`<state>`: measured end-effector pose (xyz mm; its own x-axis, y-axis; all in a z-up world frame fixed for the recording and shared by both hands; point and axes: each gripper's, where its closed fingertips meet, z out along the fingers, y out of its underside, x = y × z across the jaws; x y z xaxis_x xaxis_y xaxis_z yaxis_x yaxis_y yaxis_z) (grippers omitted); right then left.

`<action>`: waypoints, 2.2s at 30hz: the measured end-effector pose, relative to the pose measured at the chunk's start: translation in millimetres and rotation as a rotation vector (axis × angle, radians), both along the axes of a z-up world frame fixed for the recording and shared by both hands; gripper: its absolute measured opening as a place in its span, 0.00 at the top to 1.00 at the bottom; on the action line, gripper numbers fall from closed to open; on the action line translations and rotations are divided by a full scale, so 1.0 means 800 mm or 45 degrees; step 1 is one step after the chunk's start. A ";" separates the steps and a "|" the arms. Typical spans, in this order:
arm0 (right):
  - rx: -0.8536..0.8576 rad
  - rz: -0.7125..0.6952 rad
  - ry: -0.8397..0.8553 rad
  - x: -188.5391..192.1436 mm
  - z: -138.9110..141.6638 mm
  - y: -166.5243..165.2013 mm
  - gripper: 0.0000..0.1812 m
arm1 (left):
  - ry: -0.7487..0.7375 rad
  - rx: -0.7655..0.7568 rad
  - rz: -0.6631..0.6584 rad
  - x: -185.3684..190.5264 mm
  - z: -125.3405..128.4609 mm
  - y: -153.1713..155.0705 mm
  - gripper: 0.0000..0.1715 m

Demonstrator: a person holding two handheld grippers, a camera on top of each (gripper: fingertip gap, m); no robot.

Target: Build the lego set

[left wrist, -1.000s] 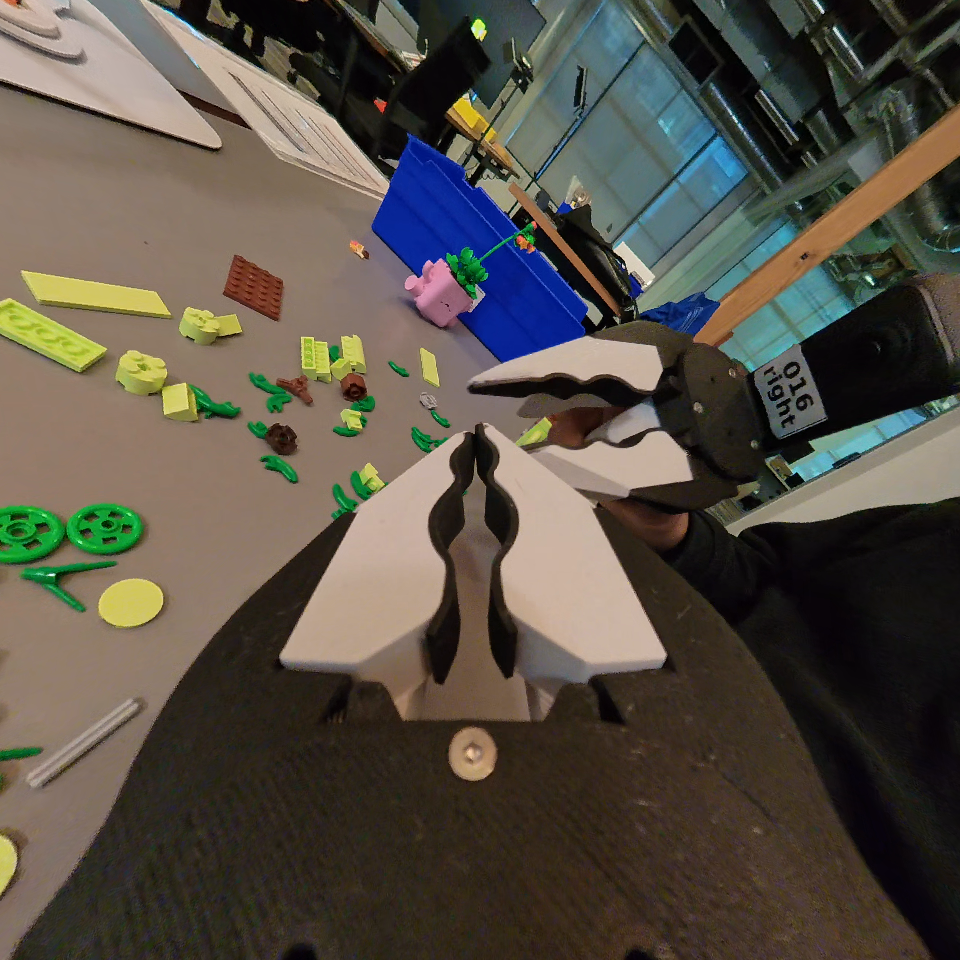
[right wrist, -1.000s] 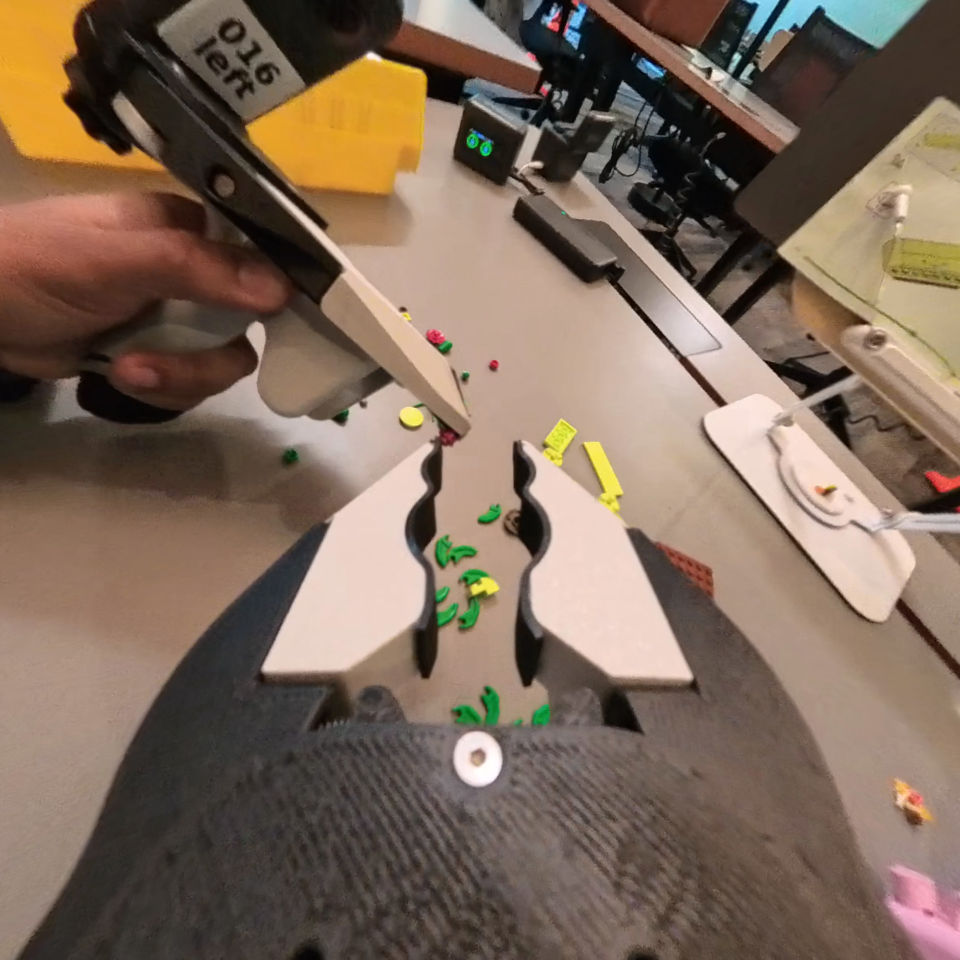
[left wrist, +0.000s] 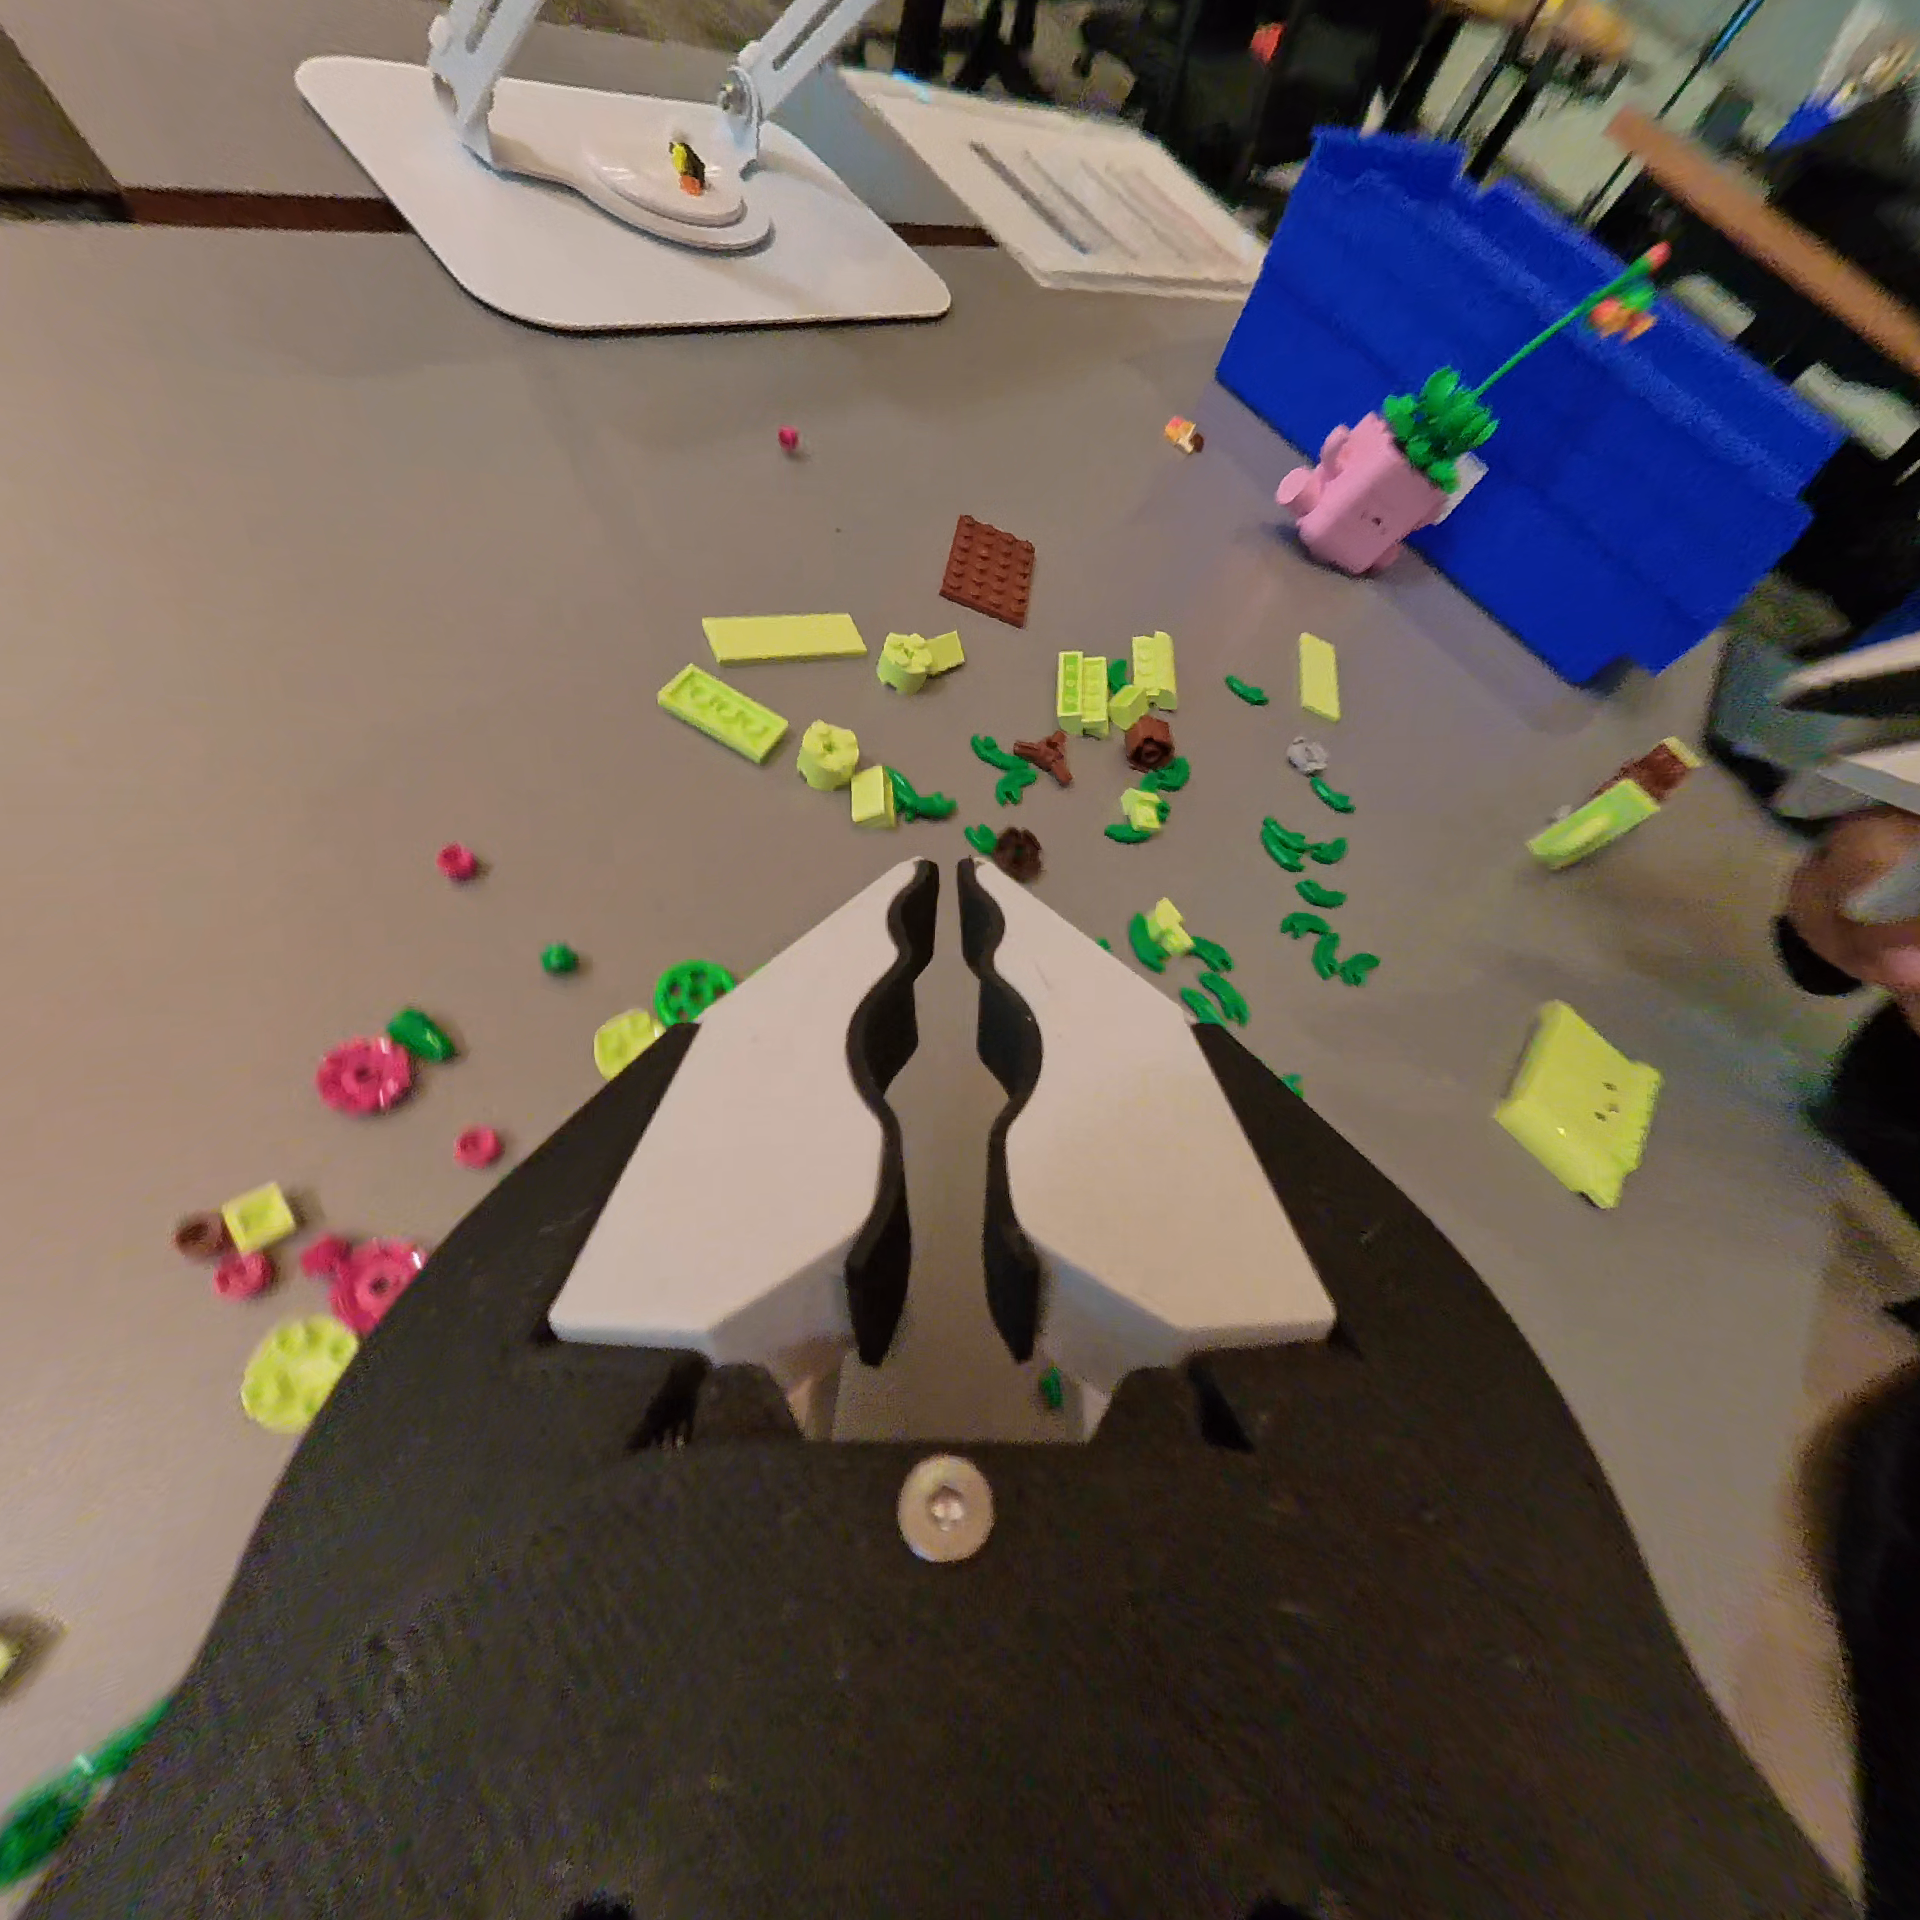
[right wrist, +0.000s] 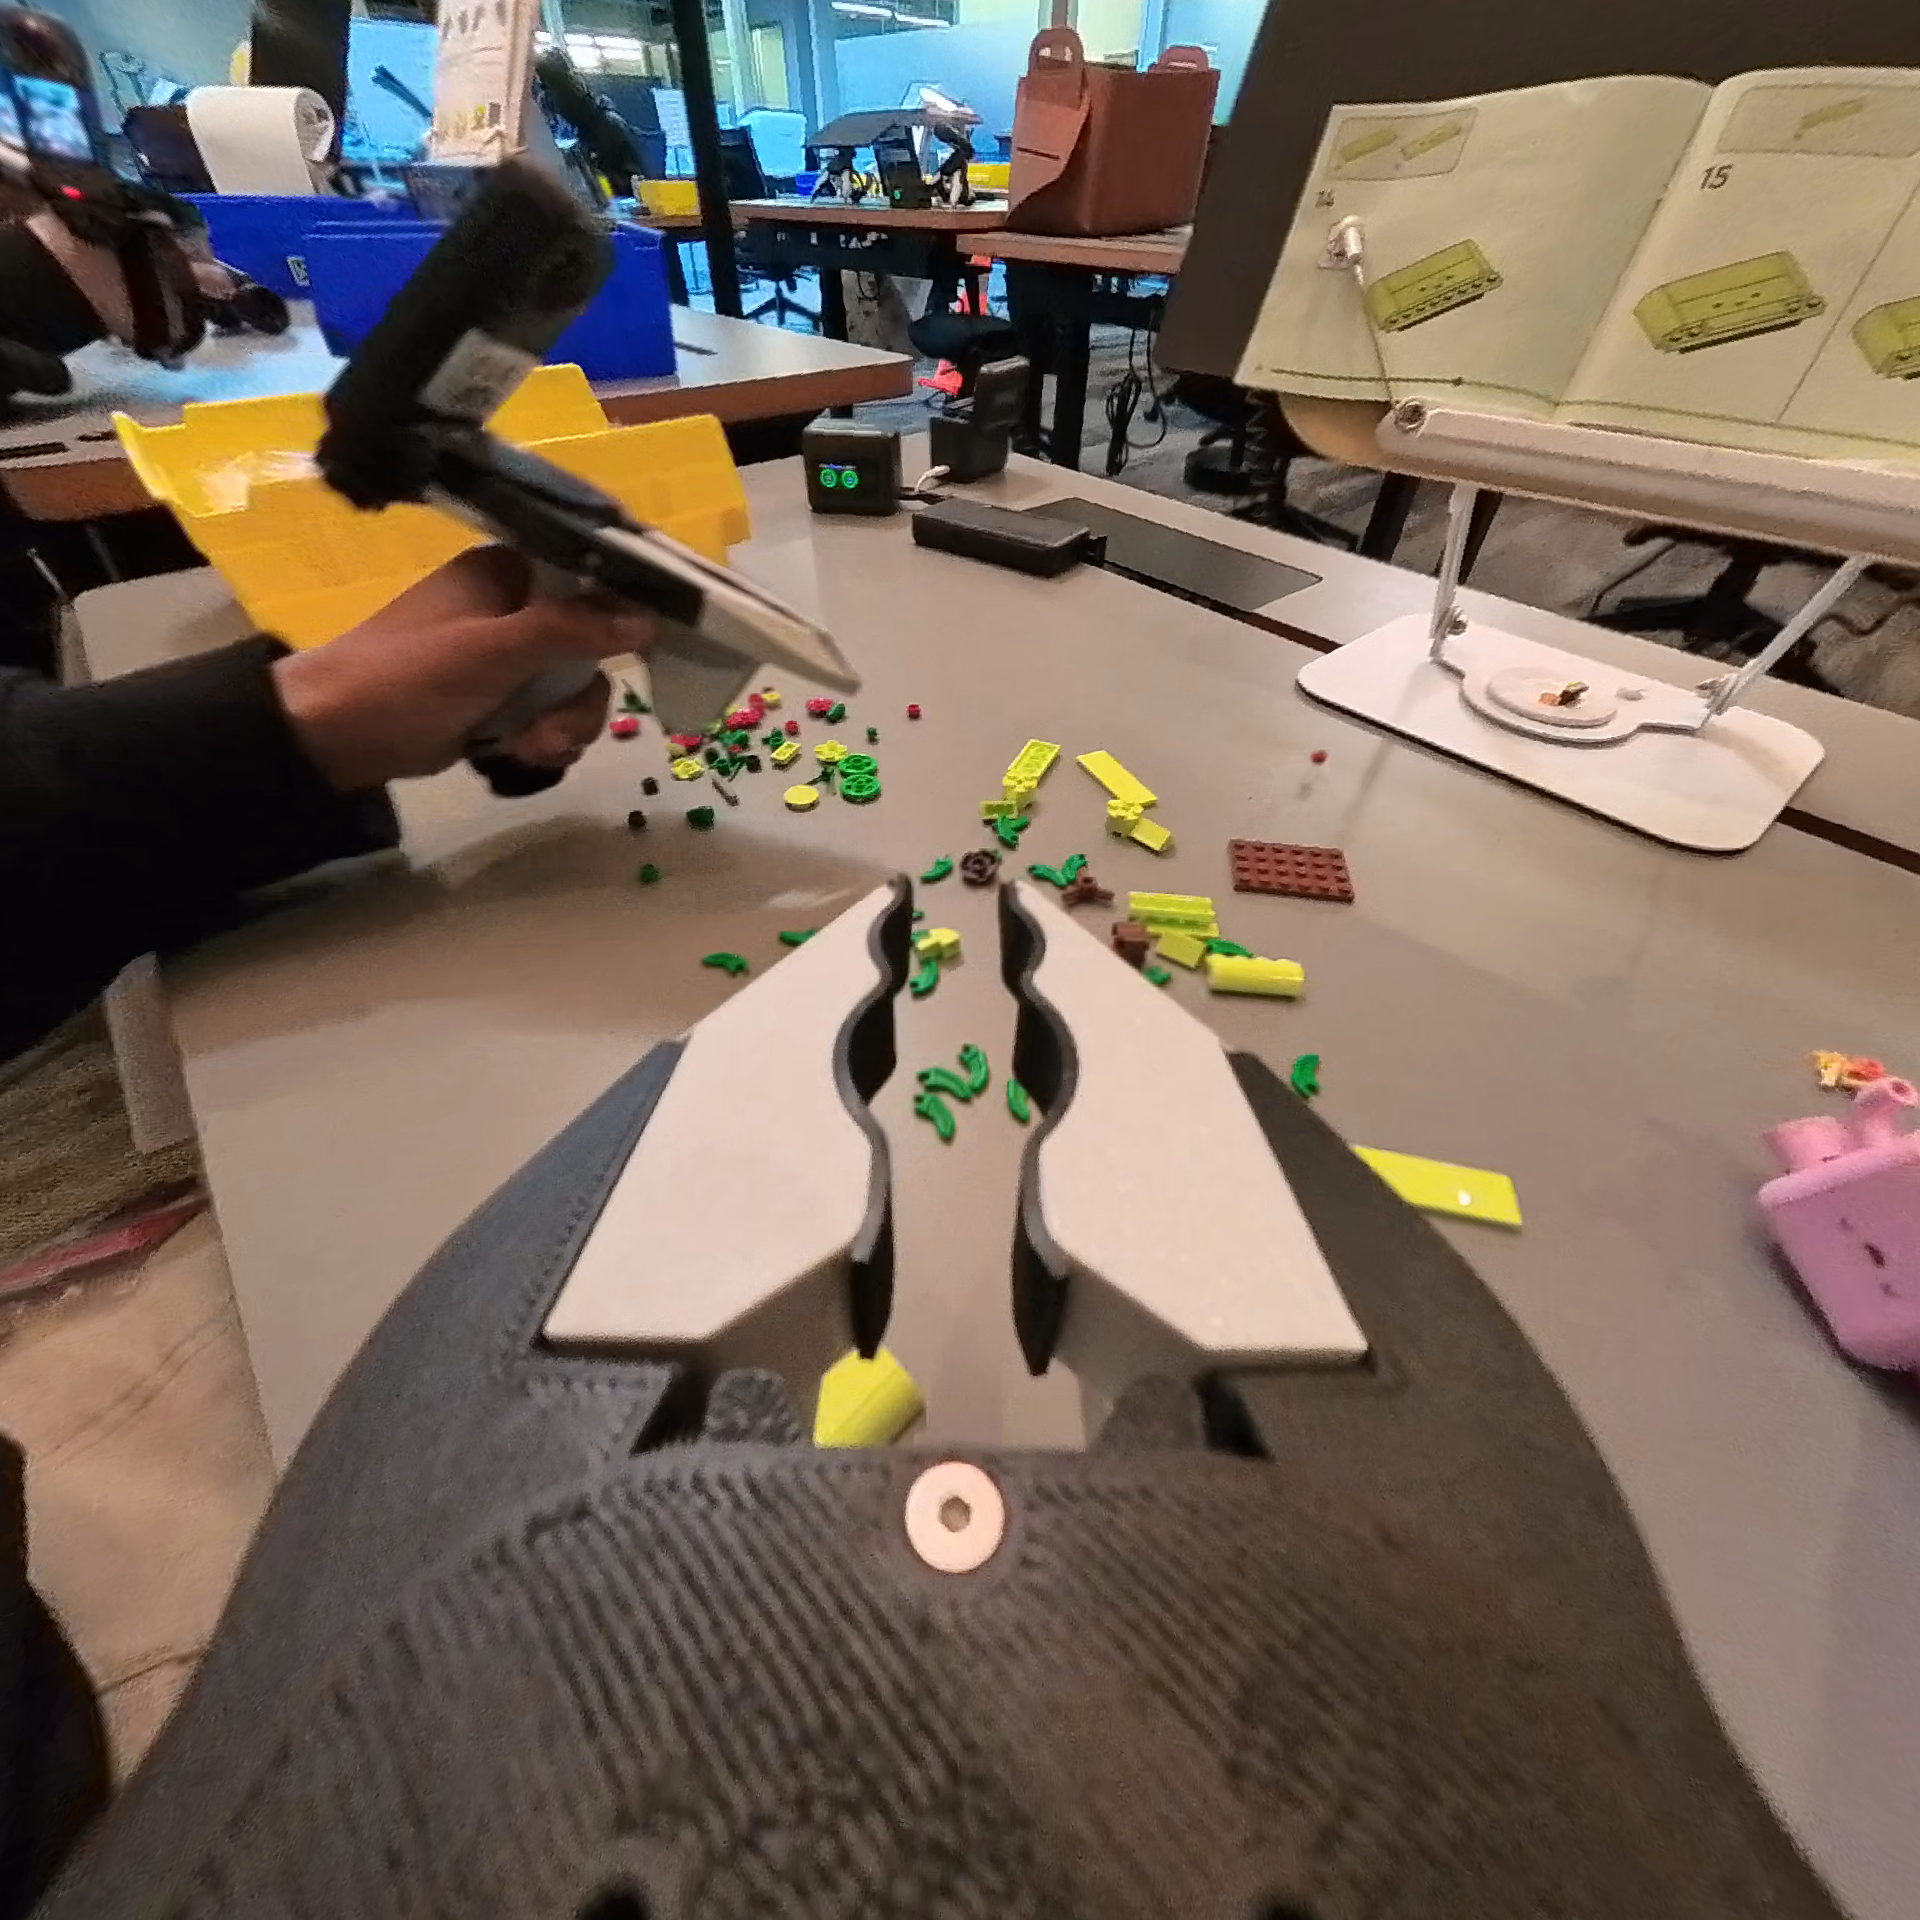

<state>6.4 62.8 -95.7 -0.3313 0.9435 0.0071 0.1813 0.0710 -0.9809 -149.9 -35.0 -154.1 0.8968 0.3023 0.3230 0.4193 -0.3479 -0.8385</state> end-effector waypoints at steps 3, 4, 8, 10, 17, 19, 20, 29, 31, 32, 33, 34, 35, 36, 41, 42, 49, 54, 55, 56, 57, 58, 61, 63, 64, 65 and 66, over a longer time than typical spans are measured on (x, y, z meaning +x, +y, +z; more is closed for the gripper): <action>0.009 0.000 0.033 0.018 -0.003 -0.005 0.93 | 0.074 -0.141 -0.035 -0.024 -0.003 0.039 0.93; 0.007 0.002 0.048 0.023 -0.004 -0.006 0.93 | 0.083 -0.185 -0.051 -0.033 -0.005 0.054 0.90; -0.015 -0.012 0.110 0.039 -0.010 -0.003 0.95 | 0.163 -0.325 -0.105 -0.070 -0.005 0.127 0.83; -0.036 -0.020 0.150 0.046 -0.010 0.001 0.96 | 0.258 -0.388 -0.075 -0.099 -0.003 0.163 0.83; -0.037 -0.031 0.195 0.052 -0.012 0.012 0.96 | 0.302 -0.458 -0.037 -0.159 -0.021 0.256 0.88; -0.007 -0.046 0.202 0.052 -0.013 0.016 0.96 | 0.294 -0.517 -0.045 -0.163 -0.035 0.266 0.89; 0.005 -0.050 0.207 0.053 -0.014 0.018 0.96 | 0.292 -0.551 -0.035 -0.166 -0.041 0.267 0.91; -0.003 -0.055 0.232 0.050 -0.014 0.024 0.96 | 0.316 -0.648 -0.021 -0.178 -0.070 0.267 0.93; -0.021 -0.069 0.238 0.050 -0.013 0.027 0.96 | 0.322 -0.664 -0.022 -0.182 -0.077 0.269 0.93; -0.029 -0.074 0.241 0.050 -0.012 0.029 0.96 | 0.316 -0.643 -0.020 -0.183 -0.077 0.272 0.94; -0.035 -0.077 0.243 0.050 -0.012 0.030 0.96 | 0.293 -0.632 -0.024 -0.182 -0.077 0.274 0.97; -0.038 -0.081 0.245 0.051 -0.011 0.030 0.96 | 0.268 -0.630 -0.022 -0.181 -0.078 0.276 0.97; -0.037 -0.083 0.245 0.050 -0.011 0.031 0.96 | 0.244 -0.632 -0.026 -0.180 -0.077 0.276 0.97; -0.035 -0.083 0.244 0.050 -0.011 0.030 0.96 | 0.223 -0.638 -0.033 -0.178 -0.076 0.275 0.97; -0.014 -0.088 0.252 0.051 -0.012 0.029 0.96 | 0.277 -0.524 0.003 -0.172 -0.026 0.248 1.00; -0.013 -0.089 0.255 0.051 -0.011 0.029 0.96 | 0.275 -0.511 0.011 -0.170 -0.016 0.234 1.00; -0.019 -0.091 0.283 0.056 -0.008 0.029 0.96 | 0.107 -0.608 0.095 -0.135 -0.021 0.052 0.99; -0.014 -0.089 0.278 0.055 -0.009 0.028 0.96 | -0.004 -0.729 0.133 -0.093 -0.065 -0.061 0.98; -0.017 -0.089 0.277 0.055 -0.009 0.029 0.96 | -0.022 -0.720 0.133 -0.086 -0.069 -0.070 0.97; -0.019 -0.090 0.278 0.055 -0.008 0.029 0.96 | -0.043 -0.704 0.133 -0.079 -0.071 -0.077 0.97; -0.019 -0.093 0.279 0.054 -0.008 0.030 0.96 | -0.057 -0.689 0.138 -0.075 -0.072 -0.081 0.96; -0.018 -0.096 0.278 0.054 -0.008 0.031 0.96 | -0.059 -0.672 0.146 -0.073 -0.073 -0.084 0.96; -0.012 -0.097 0.269 0.052 -0.010 0.031 0.96 | -0.056 -0.617 0.169 -0.074 -0.066 -0.087 0.94; -0.001 -0.100 0.274 0.052 -0.009 0.031 0.96 | -0.047 -0.578 0.176 -0.075 -0.057 -0.085 0.93; 0.007 -0.102 0.278 0.053 -0.009 0.030 0.96 | -0.041 -0.566 0.177 -0.075 -0.053 -0.083 0.93; 0.016 -0.102 0.278 0.053 -0.010 0.029 0.96 | -0.031 -0.559 0.176 -0.076 -0.049 -0.082 0.92; 0.026 -0.100 0.277 0.053 -0.010 0.028 0.96 | -0.022 -0.561 0.174 -0.076 -0.046 -0.081 0.91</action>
<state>48.6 85.3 -103.8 -0.2457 0.9652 0.0898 -0.0289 0.0853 -0.9959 -210.4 -99.9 -191.2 0.8349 0.5291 0.1518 0.4986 -0.6102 -0.6157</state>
